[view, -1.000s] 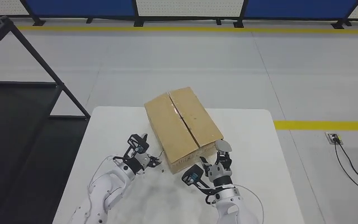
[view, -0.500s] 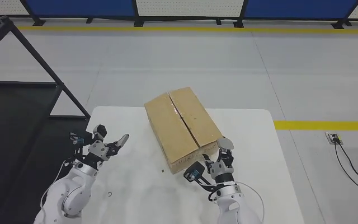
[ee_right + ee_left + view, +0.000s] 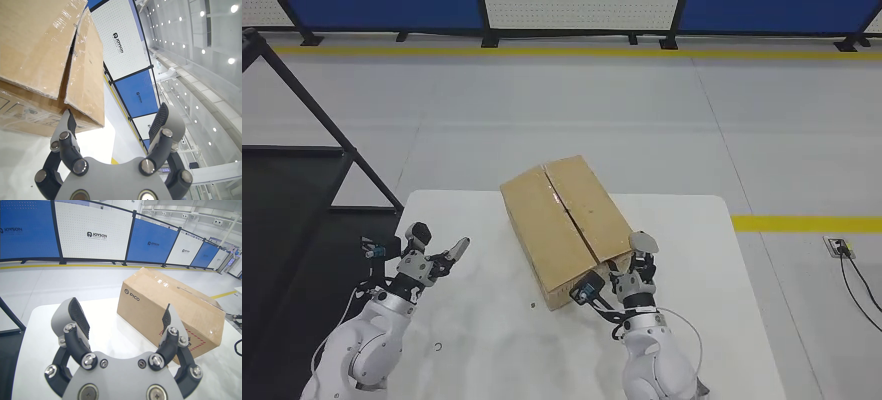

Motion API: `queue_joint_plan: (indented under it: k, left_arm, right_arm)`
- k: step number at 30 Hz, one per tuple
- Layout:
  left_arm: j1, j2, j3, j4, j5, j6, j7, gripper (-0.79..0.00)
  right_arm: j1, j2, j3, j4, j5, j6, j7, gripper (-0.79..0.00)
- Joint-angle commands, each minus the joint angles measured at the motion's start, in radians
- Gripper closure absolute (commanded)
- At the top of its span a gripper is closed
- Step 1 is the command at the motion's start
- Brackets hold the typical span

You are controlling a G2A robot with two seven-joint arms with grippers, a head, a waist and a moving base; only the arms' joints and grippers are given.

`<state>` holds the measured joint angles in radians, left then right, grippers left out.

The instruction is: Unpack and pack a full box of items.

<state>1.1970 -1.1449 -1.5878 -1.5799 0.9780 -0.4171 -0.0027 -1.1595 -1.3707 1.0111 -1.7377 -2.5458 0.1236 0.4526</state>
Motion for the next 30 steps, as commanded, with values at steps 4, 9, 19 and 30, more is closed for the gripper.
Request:
queue_joint_plan:
  k: [4,9,19,30]
  left_arm:
    - [0.000,0.000,0.000,0.000,0.000,0.000,0.000,-0.785]
    - [0.000,0.000,0.000,0.000,0.000,0.000,0.000,-0.785]
    - [0.000,0.000,0.000,0.000,0.000,0.000,0.000,-0.785]
    - [0.000,0.000,0.000,0.000,0.000,0.000,0.000,-0.785]
  right_arm:
    - [0.009,-0.009,0.002,0.024,0.013,0.019,-0.021,-0.785]
    - [0.030,-0.016,0.004,0.056,0.033,-0.012,-0.043,-0.317]
    - [0.057,-0.030,0.013,0.101,0.052,-0.039,-0.062,-0.111]
    - [0.054,-0.039,0.029,0.108,0.040,-0.057,-0.071,0.000]
